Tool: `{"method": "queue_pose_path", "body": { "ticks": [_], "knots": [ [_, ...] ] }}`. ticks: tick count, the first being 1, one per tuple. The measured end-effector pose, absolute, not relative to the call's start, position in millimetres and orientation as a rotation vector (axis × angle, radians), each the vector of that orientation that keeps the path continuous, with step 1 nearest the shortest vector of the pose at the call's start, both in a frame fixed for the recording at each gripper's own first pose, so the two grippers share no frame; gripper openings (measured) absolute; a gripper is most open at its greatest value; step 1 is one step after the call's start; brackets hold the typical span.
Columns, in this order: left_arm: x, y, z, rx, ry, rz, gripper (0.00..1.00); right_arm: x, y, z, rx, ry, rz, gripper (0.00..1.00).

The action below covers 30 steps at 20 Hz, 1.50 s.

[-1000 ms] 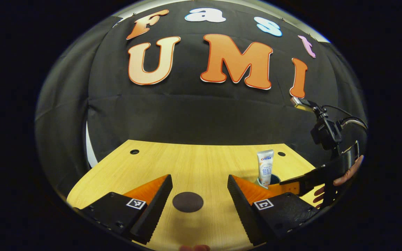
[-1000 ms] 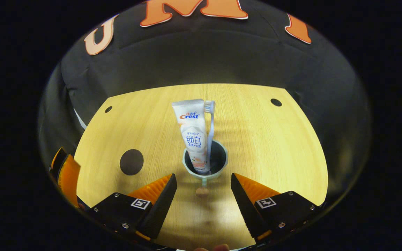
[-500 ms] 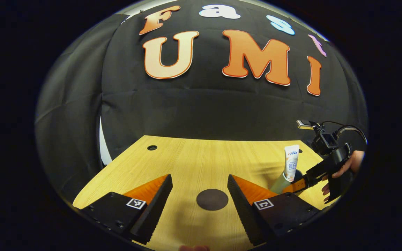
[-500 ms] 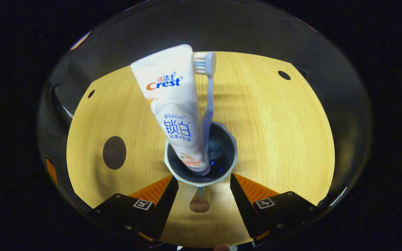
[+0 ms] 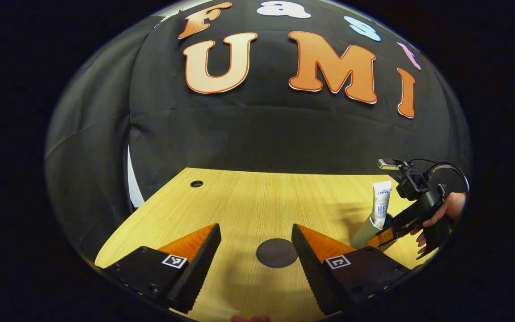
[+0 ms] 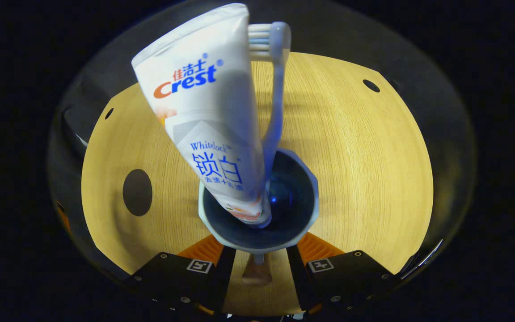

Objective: Put the toothbrush and toothpaste on the desktop into the cup, then pick up the cup and place it on the coaster on the desktop.

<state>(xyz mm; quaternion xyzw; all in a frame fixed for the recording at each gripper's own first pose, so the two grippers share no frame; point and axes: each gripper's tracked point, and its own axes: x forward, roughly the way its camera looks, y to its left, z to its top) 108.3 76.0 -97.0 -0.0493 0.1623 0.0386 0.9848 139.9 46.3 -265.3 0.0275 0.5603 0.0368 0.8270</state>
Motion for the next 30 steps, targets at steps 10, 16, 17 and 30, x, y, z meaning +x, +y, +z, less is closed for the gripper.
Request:
{"method": "queue_pose_path", "body": {
  "ticks": [10,16,17,30],
  "knots": [
    [99,84,-103,-0.113,0.346,0.079,0.96,179,42,-242,0.041,1.221,0.060,0.25],
    [79,101,-108,-0.112,0.349,0.099,0.96,235,61,-198,0.015,1.165,0.108,0.23],
    [78,105,-109,-0.114,0.350,0.106,0.96,248,70,-188,0.016,1.154,0.124,0.23],
    [39,189,-114,-0.118,0.347,0.235,0.96,364,209,-108,-0.071,1.105,0.359,0.23]
  ]
}}
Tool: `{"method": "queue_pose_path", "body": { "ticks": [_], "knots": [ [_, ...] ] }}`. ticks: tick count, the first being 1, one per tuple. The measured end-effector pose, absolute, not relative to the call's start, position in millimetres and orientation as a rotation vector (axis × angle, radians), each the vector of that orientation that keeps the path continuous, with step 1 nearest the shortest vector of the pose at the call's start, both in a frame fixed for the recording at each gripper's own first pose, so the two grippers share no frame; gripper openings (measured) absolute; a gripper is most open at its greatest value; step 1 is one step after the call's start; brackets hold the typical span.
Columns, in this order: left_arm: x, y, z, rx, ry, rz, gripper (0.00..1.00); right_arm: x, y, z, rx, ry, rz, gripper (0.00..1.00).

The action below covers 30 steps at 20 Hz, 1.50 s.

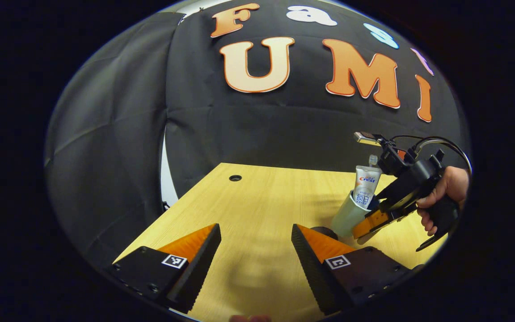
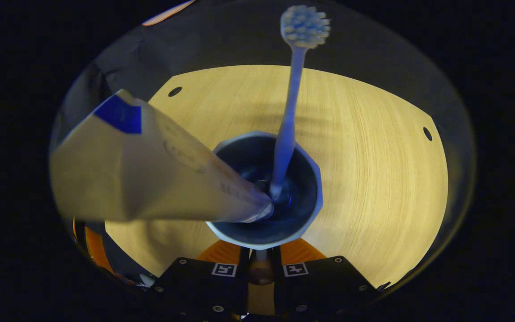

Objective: Put the toothbrush and toothpaste on the desktop into the cup, then pick up the cup and place it on the coaster on the desktop.

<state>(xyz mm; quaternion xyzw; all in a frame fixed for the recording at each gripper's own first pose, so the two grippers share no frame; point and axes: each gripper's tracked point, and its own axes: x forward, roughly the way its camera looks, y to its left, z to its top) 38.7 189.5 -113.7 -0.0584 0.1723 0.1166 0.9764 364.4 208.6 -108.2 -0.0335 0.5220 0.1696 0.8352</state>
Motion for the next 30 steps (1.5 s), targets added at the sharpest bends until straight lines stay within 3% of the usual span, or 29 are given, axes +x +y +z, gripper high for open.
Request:
{"method": "queue_pose_path", "body": {
  "ticks": [8,9,17,18,20,25,27,30],
  "knots": [
    [26,224,-121,-0.127,0.352,0.284,0.96,374,234,-132,-0.133,1.148,0.373,0.23],
    [25,228,-122,-0.127,0.353,0.289,0.96,373,234,-133,-0.142,1.153,0.369,0.19],
    [24,241,-127,-0.127,0.364,0.297,0.96,368,235,-148,-0.172,1.190,0.336,0.26],
    [25,240,-125,-0.124,0.362,0.294,0.96,368,235,-145,-0.169,1.182,0.337,0.23],
    [27,237,-124,-0.121,0.359,0.284,0.96,367,237,-142,-0.168,1.166,0.349,0.31],
    [42,215,-113,-0.106,0.344,0.228,0.96,358,221,-120,-0.129,1.122,0.339,0.72],
    [48,199,-103,-0.093,0.335,0.192,0.96,350,209,-106,-0.102,1.097,0.328,0.83],
    [60,167,-90,-0.088,0.318,0.126,0.96,340,181,-77,-0.054,1.034,0.304,0.90]
  ]
}}
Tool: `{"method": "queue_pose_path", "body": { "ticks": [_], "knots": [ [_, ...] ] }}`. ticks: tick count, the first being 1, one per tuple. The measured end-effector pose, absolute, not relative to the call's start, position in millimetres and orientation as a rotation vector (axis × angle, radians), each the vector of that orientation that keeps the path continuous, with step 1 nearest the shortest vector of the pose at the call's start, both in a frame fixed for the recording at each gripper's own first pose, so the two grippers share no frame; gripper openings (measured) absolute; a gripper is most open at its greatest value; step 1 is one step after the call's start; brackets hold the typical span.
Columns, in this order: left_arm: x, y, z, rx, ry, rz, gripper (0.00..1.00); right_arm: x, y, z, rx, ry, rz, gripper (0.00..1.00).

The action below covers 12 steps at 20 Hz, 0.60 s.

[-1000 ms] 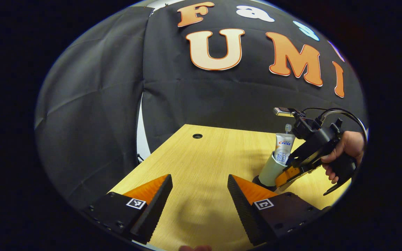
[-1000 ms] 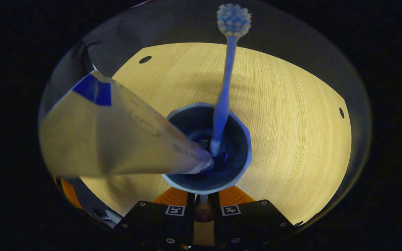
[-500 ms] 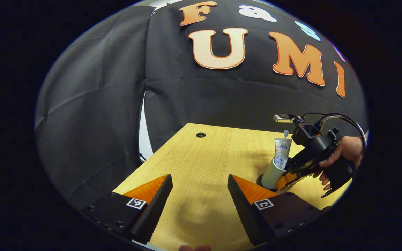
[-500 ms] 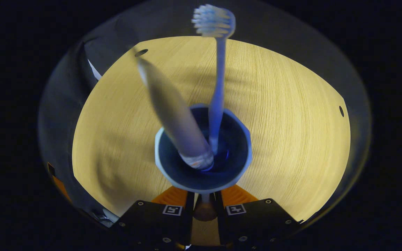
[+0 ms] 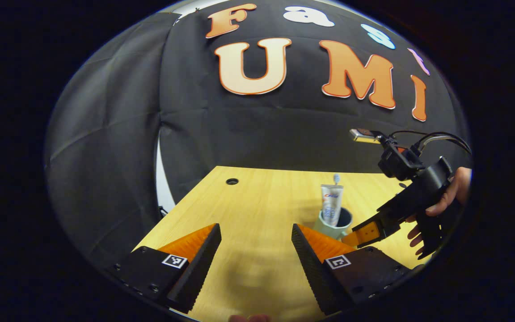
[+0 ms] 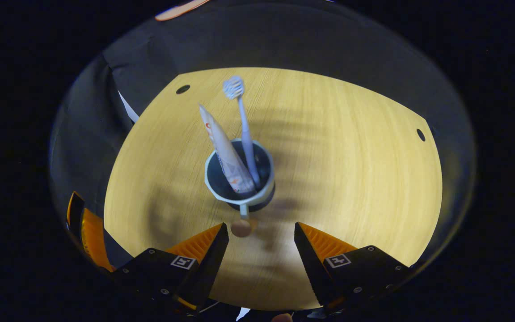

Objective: Put the toothbrush and toothpaste on the desktop into the cup, then pick up the cup and place it on the coaster on the desktop.

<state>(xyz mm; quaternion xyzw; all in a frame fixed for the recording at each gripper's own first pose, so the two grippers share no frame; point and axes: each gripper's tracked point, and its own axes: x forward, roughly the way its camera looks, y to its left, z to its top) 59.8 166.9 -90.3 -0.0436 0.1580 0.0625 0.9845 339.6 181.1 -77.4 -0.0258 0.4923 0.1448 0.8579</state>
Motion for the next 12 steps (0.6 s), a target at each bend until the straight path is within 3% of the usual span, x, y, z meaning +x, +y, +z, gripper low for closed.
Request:
{"method": "queue_pose_path", "body": {
  "ticks": [5,12],
  "knots": [
    [76,102,-52,-0.055,0.261,0.002,0.96,331,109,-18,0.013,0.850,0.209,0.93],
    [92,40,23,-0.042,0.155,-0.084,0.96,329,17,105,0.041,0.382,0.091,0.94]
  ]
}}
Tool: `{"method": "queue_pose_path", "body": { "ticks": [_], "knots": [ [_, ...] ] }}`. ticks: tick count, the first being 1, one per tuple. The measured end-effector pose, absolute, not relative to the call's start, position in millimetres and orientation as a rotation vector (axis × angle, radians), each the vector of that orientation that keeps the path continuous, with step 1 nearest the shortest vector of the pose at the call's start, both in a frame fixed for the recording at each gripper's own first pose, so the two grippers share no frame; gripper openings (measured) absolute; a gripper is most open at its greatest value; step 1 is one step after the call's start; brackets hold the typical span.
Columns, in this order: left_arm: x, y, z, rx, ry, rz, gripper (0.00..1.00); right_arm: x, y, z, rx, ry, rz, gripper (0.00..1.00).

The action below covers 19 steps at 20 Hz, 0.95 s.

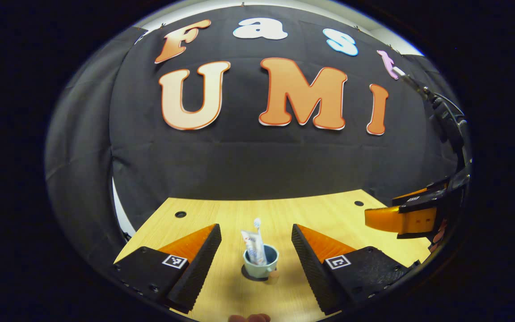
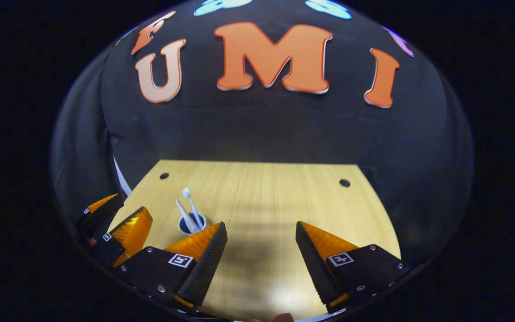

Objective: Put the toothbrush and toothpaste on the desktop into the cup, then pick up the cup and place it on the coaster on the desktop.

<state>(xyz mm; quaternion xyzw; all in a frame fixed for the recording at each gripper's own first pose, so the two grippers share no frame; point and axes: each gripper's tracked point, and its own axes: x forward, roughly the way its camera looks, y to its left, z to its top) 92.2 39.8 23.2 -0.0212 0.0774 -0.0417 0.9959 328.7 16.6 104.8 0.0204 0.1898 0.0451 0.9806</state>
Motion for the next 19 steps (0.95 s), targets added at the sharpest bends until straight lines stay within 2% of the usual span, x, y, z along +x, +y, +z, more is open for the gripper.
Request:
{"method": "queue_pose_path", "body": {
  "ticks": [4,7,11,19],
  "knots": [
    [83,15,53,-0.016,0.088,-0.089,0.95,326,-4,139,0.042,0.140,0.054,0.94],
    [73,4,60,-0.035,0.058,-0.072,0.95,328,-7,144,0.069,0.051,0.029,0.94],
    [69,1,64,-0.061,0.033,-0.041,0.96,338,-4,128,0.070,0.037,0.024,0.94],
    [66,-5,67,-0.060,0.021,-0.006,0.95,339,-19,135,0.071,0.004,0.019,0.94]
  ]
}}
